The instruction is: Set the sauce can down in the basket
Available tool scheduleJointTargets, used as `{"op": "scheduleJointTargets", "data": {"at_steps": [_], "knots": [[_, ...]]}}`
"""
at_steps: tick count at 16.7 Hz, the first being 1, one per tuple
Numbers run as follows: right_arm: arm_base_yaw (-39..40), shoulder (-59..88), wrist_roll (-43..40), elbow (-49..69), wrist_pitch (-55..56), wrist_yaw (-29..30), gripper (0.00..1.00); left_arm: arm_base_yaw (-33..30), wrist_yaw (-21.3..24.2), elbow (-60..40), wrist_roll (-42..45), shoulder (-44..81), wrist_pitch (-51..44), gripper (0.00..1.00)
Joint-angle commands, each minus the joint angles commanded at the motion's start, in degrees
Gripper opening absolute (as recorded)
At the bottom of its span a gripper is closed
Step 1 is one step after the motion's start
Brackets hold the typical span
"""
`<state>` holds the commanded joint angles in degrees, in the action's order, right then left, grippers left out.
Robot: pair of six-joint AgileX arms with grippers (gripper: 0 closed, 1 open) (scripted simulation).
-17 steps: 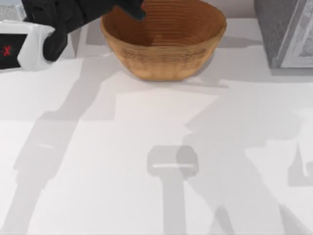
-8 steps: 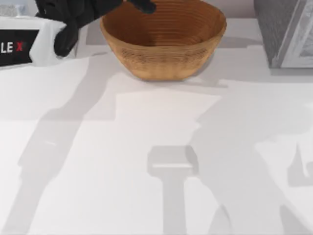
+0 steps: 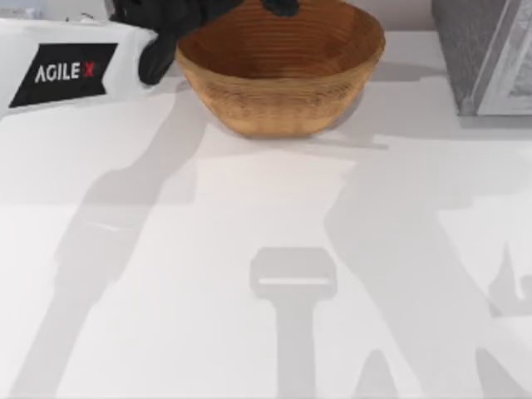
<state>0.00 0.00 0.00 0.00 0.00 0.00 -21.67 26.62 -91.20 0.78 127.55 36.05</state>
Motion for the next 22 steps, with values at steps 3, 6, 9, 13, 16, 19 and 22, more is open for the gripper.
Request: {"op": "scheduleJointTargets", "data": {"at_steps": [3,6,9,13,16,19,22], "knots": [[0.00,0.00,0.00,0.00,0.00,0.00,1.00,-0.22,-0.22,-0.36,-0.03,0.36,-0.16,0.00],[0.00,0.00,0.00,0.00,0.00,0.00,1.00,-0.22,-0.22,-0.36,-0.03,0.36,-0.16,0.15],[0.00,0.00,0.00,0.00,0.00,0.00,1.00,-0.22,-0.22,-0.36,-0.03,0.36,-0.16,0.38],[0.00,0.00,0.00,0.00,0.00,0.00,1.00,-0.22,-0.22,-0.36,-0.03,0.36,-0.16,0.68],[0.00,0.00,0.00,0.00,0.00,0.00,1.00,-0.22,-0.22,-0.36,-0.03,0.36,-0.16,0.90],[0.00,0.00,0.00,0.00,0.00,0.00,1.00,-0.22,-0.22,-0.36,-0.03,0.36,-0.16,1.00],[0.00,0.00,0.00,0.00,0.00,0.00,1.00,-0.22,-0.22,-0.36,-0.03,0.36,-0.16,1.00]]}}
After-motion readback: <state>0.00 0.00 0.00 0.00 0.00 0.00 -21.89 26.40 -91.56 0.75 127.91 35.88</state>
